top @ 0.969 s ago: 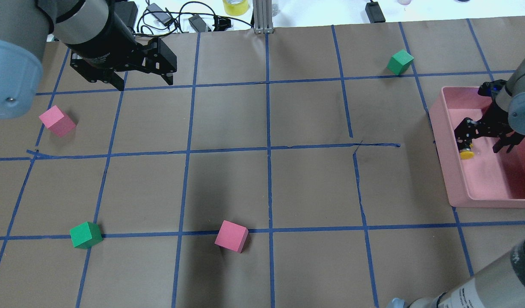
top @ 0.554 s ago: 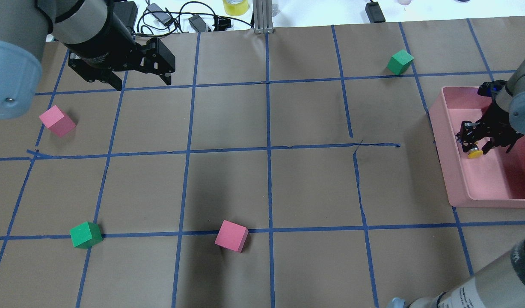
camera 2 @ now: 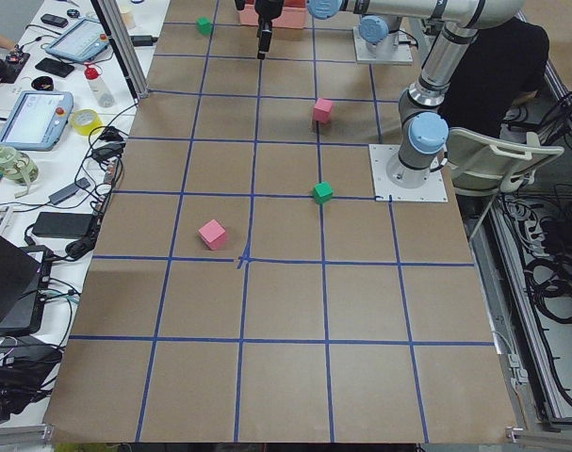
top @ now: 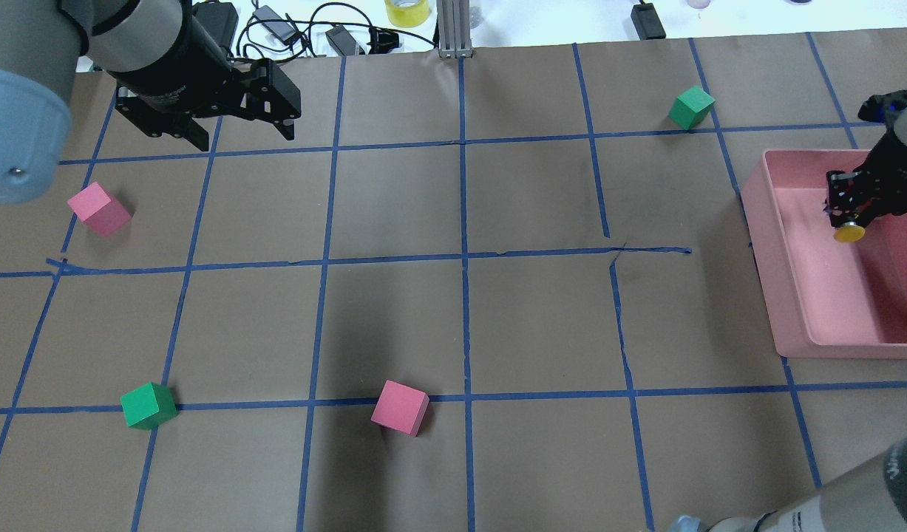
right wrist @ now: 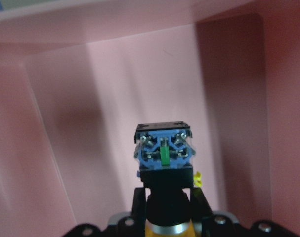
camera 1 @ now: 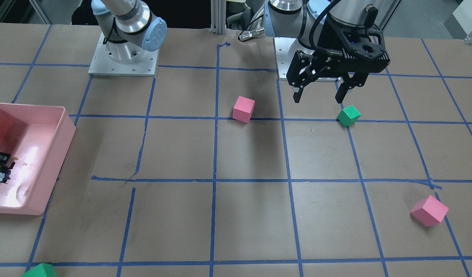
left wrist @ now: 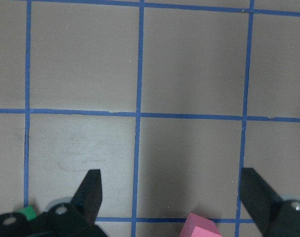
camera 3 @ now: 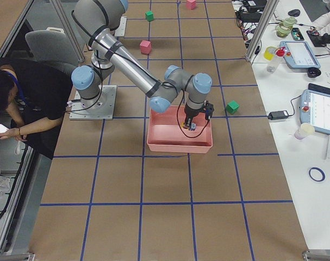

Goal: Align button upright
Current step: 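Lift the button out of the tray and carry it to table center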

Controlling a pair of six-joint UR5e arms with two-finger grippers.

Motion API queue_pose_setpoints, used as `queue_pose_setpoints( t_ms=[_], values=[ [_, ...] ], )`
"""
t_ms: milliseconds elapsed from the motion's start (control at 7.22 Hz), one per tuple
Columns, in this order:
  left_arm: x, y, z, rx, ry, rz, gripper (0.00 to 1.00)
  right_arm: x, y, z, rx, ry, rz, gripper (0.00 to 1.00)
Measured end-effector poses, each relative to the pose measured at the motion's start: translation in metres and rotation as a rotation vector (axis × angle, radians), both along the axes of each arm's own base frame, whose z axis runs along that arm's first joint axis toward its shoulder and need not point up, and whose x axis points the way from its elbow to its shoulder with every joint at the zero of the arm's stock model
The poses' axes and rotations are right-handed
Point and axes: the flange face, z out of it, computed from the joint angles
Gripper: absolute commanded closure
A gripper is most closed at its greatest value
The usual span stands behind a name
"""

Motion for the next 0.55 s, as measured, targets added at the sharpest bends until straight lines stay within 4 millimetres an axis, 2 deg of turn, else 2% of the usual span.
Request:
queue_pose_setpoints(
  t_ms=[277, 415, 554],
  values=[
    [0.000, 0.000, 0.000, -0.001, 0.007, 0.026, 0.00, 0.017, -0.008, 0.056, -0.017, -0.030, 0.015, 1.00],
    [0.000, 0.000, -0.002, 0.000, 0.008, 0.029, 0.00, 0.042, -0.013, 0.077, -0.037, -0.025, 0.048, 1.00],
    [0.001, -0.001, -0.004, 0.003, 0.005, 0.030, 0.00, 0.081, -0.023, 0.089, -0.056, -0.018, 0.089, 1.00]
  ],
)
